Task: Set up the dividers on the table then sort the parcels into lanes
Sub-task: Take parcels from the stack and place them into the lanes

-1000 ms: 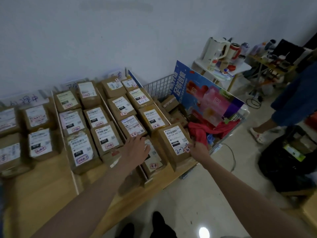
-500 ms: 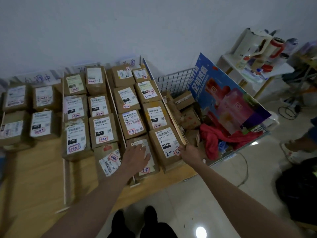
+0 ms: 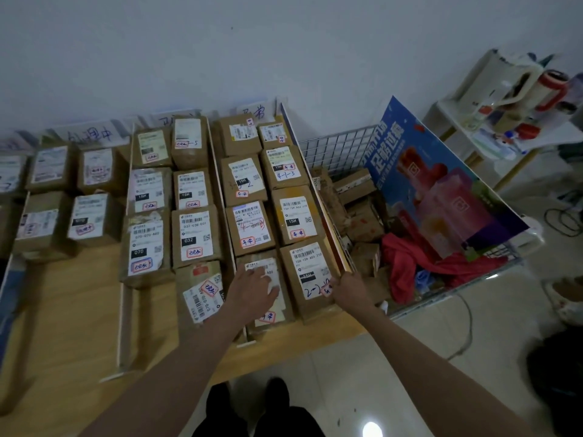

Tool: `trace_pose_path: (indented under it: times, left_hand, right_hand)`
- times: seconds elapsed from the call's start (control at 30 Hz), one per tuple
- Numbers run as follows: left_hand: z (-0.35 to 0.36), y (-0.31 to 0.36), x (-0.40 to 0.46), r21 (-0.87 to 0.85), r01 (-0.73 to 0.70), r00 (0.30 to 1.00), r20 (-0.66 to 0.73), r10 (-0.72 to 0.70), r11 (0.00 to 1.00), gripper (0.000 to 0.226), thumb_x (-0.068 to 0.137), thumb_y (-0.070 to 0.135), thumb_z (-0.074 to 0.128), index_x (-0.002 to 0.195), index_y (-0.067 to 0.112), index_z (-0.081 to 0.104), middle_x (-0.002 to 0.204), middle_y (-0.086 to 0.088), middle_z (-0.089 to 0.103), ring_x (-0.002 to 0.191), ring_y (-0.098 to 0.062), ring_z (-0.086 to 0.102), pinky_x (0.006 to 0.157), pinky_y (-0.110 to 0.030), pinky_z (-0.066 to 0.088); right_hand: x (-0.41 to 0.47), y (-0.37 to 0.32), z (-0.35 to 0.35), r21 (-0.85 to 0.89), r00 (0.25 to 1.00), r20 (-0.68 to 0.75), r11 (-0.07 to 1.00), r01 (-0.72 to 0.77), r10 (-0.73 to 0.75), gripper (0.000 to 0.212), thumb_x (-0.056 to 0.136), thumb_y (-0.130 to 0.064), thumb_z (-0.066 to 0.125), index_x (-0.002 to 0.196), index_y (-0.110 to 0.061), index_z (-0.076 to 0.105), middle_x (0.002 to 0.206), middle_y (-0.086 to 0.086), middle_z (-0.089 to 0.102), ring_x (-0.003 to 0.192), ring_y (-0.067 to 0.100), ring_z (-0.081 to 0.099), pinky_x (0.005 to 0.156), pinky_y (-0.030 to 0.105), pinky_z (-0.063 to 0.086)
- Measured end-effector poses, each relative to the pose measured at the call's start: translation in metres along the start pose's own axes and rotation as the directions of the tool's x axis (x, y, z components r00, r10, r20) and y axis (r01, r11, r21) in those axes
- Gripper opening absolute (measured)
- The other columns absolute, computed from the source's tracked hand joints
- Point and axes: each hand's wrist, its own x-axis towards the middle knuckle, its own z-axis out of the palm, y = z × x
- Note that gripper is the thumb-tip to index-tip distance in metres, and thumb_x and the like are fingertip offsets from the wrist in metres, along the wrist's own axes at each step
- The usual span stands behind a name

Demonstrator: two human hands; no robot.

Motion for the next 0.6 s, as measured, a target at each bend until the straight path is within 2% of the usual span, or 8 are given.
trace_pose_path:
  times: [0.1,0.17,0.3,0.4,0.43,0.6]
  left_hand:
    - [-0.001,0.0,-0.002,-0.006,0.005,1.0,-0.002,-0.006,1.0,0.056,0.102,0.051,0.023,0.135,0.02,0.056,0.148,-0.002,0.044,0.137,-0.02,0.04,0.12,-0.044,0.006]
    - [0.0,0.001,-0.003,-0.013,0.007,1.0,0.006,-0.007,1.0,0.056,0.102,0.051,0.023,0.137,0.02,0.055,0.149,-0.003,0.044,0.138,-0.02,0.038,0.121,-0.044,0.006]
    - [-0.004,-0.001,-0.004,-0.022,-0.005,1.0,0.017,0.005,1.0,0.056,0.103,0.05,0.025,0.14,0.02,0.052,0.15,-0.003,0.043,0.139,-0.021,0.037,0.119,-0.042,0.01]
    - [-0.015,-0.005,-0.005,-0.034,0.005,1.0,0.023,-0.004,0.999,0.054,0.102,0.049,0.027,0.141,0.018,0.05,0.15,-0.003,0.044,0.139,-0.022,0.036,0.118,-0.041,0.015]
    - [-0.019,-0.007,-0.005,-0.041,0.017,1.0,0.02,-0.016,0.999,0.054,0.102,0.048,0.028,0.141,0.019,0.05,0.15,-0.004,0.043,0.14,-0.022,0.034,0.118,-0.042,0.014]
    - [-0.049,-0.022,-0.008,-0.052,0.094,0.991,-0.091,-0.098,0.994,0.051,0.101,0.048,0.029,0.134,0.019,0.054,0.14,-0.003,0.051,0.13,-0.021,0.046,0.118,-0.045,0.018]
  right_hand:
    - [0.0,0.001,0.002,-0.104,1.0,-0.029,0.995,-0.013,0.01,0.042,0.102,-0.036,0.04,0.124,-0.003,0.054,0.129,0.017,0.05,0.125,0.034,0.048,0.108,0.046,0.038]
    - [0.002,0.004,0.005,-0.149,1.0,-0.027,0.989,-0.005,0.001,0.041,0.101,-0.036,0.041,0.123,-0.005,0.056,0.126,0.016,0.055,0.123,0.033,0.05,0.106,0.046,0.039]
    - [0.006,-0.005,-0.002,-0.147,1.0,-0.003,0.989,0.024,-0.025,0.032,0.097,-0.033,0.047,0.112,-0.007,0.059,0.113,0.012,0.065,0.109,0.03,0.06,0.096,0.044,0.048]
    - [0.001,-0.019,-0.02,-0.165,0.993,-0.048,0.981,0.097,-0.107,0.029,0.099,-0.03,0.048,0.115,-0.007,0.058,0.109,0.008,0.066,0.099,0.023,0.063,0.083,0.035,0.053]
    - [-0.001,-0.023,-0.026,-0.181,0.986,-0.076,0.975,0.132,-0.148,0.03,0.099,-0.029,0.048,0.118,-0.007,0.057,0.111,0.008,0.065,0.1,0.023,0.063,0.083,0.035,0.051]
    - [-0.017,-0.061,-0.053,-0.276,0.91,-0.23,0.92,0.28,-0.346,0.038,0.101,-0.031,0.041,0.135,-0.016,0.045,0.138,0.007,0.048,0.13,0.027,0.043,0.107,0.045,0.035]
